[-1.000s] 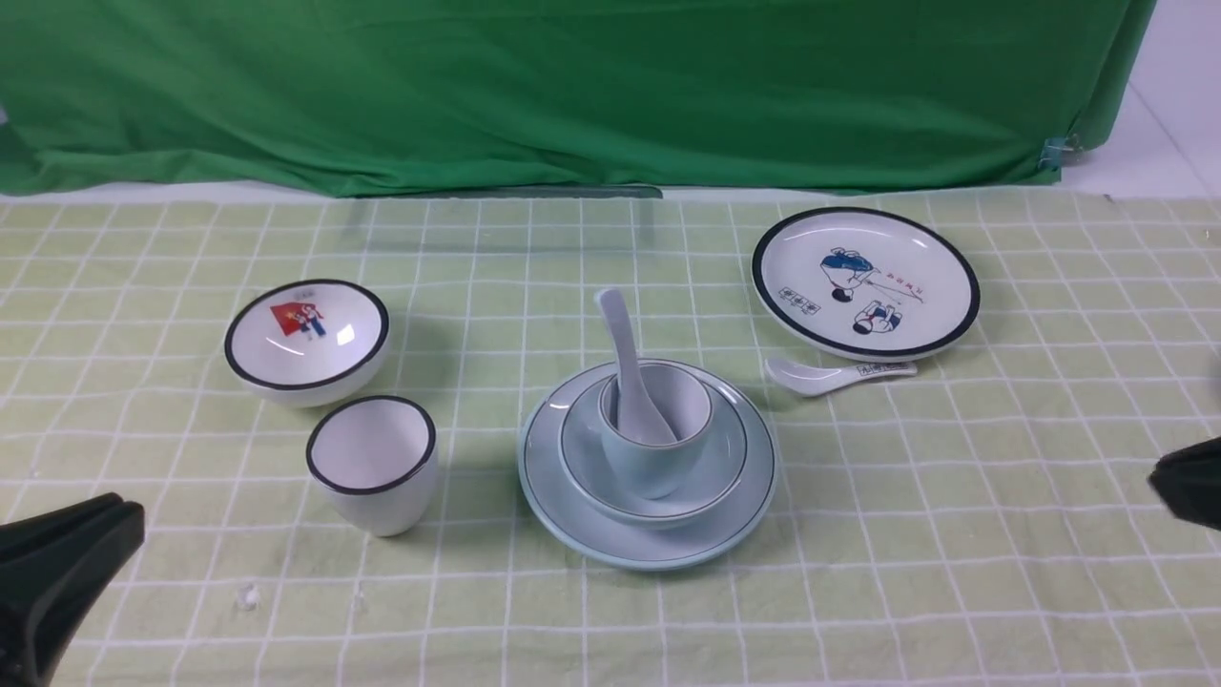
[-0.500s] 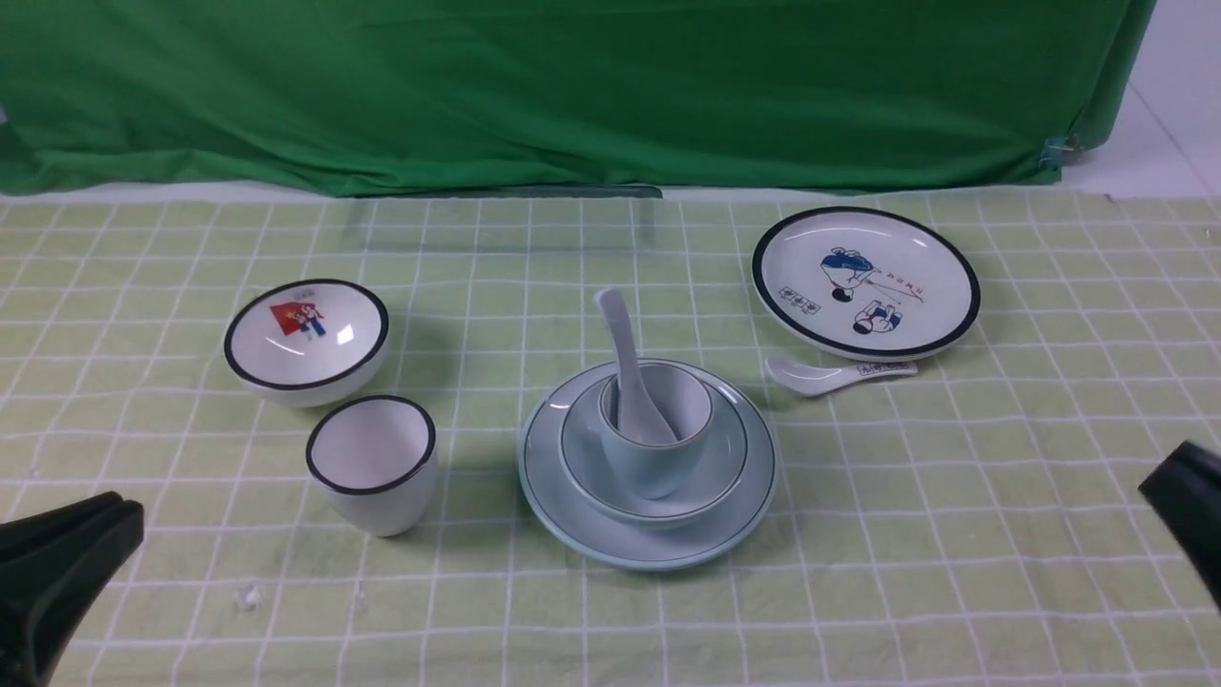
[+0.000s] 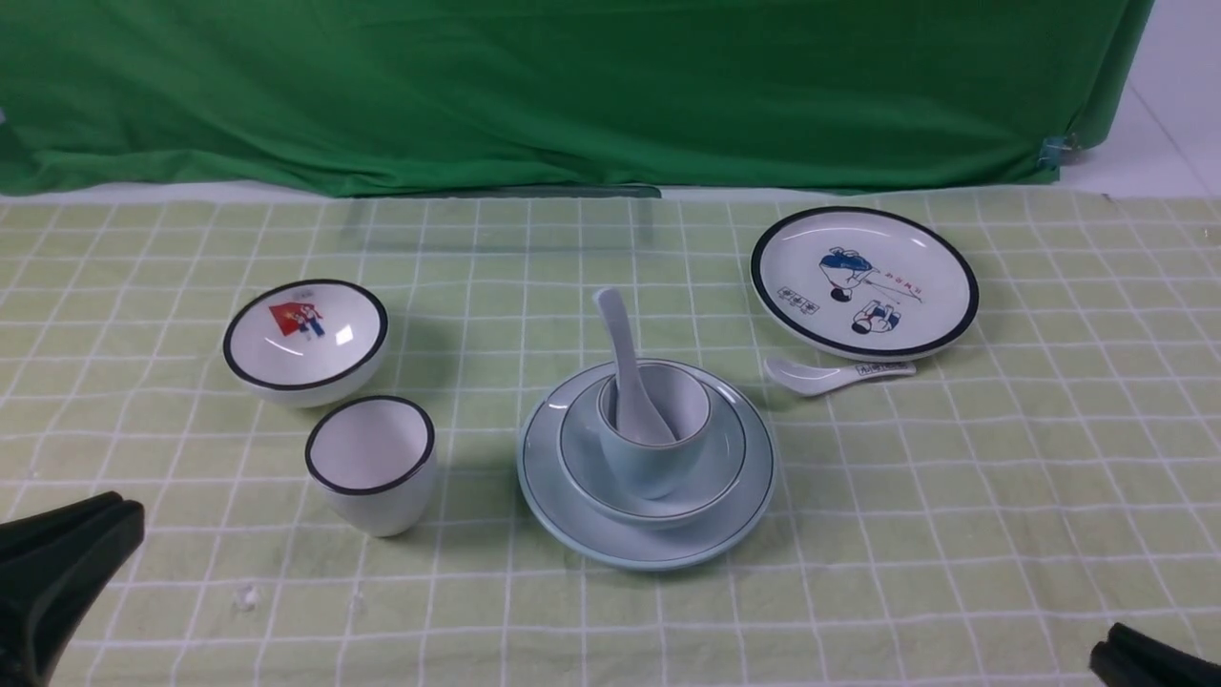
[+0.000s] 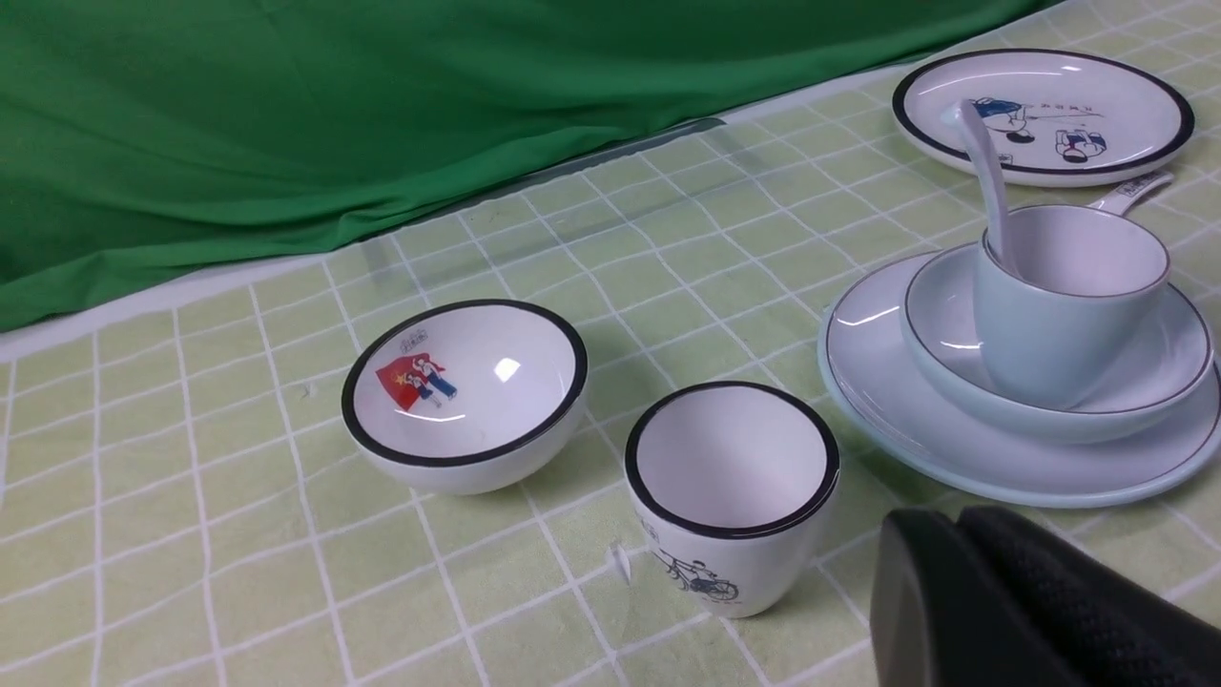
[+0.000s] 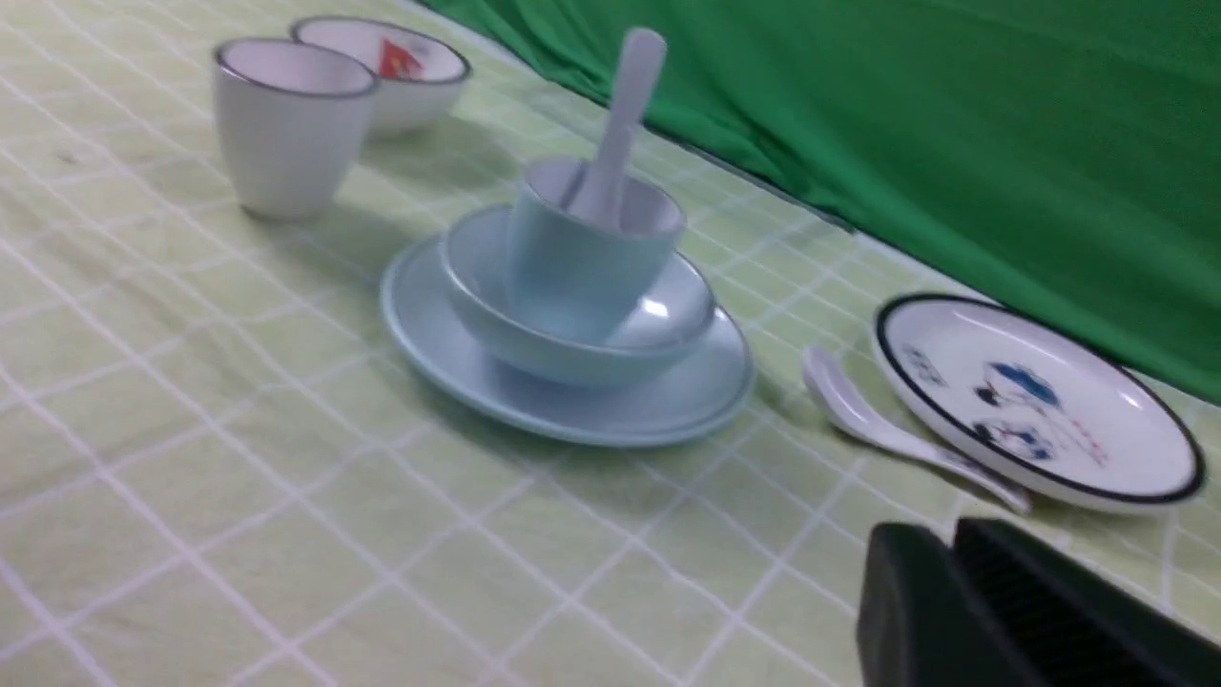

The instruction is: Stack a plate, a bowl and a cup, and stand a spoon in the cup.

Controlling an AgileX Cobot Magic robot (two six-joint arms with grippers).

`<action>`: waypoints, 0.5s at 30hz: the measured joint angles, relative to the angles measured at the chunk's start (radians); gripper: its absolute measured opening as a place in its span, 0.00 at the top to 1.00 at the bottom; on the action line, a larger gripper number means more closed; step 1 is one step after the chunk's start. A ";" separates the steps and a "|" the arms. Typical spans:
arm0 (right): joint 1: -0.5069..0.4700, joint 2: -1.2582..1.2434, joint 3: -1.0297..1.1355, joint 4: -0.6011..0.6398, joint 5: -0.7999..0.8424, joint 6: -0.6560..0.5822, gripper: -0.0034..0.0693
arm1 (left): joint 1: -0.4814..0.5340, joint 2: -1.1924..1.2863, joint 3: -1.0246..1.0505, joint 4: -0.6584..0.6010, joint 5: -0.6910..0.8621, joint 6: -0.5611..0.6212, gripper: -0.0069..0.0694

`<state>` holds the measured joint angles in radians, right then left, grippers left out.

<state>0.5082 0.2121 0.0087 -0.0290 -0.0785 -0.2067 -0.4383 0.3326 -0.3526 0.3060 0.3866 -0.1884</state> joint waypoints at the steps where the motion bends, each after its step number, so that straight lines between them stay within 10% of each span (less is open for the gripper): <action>1: -0.007 -0.008 0.000 0.000 0.005 0.000 0.83 | 0.000 0.000 0.000 0.000 0.000 0.000 0.95; 15: -0.392 -0.211 0.000 0.001 0.288 0.200 0.82 | 0.000 0.000 0.000 0.000 -0.001 0.000 0.95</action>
<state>0.1165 0.0009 0.0087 -0.0282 0.2093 -0.0065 -0.4383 0.3326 -0.3524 0.3060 0.3860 -0.1884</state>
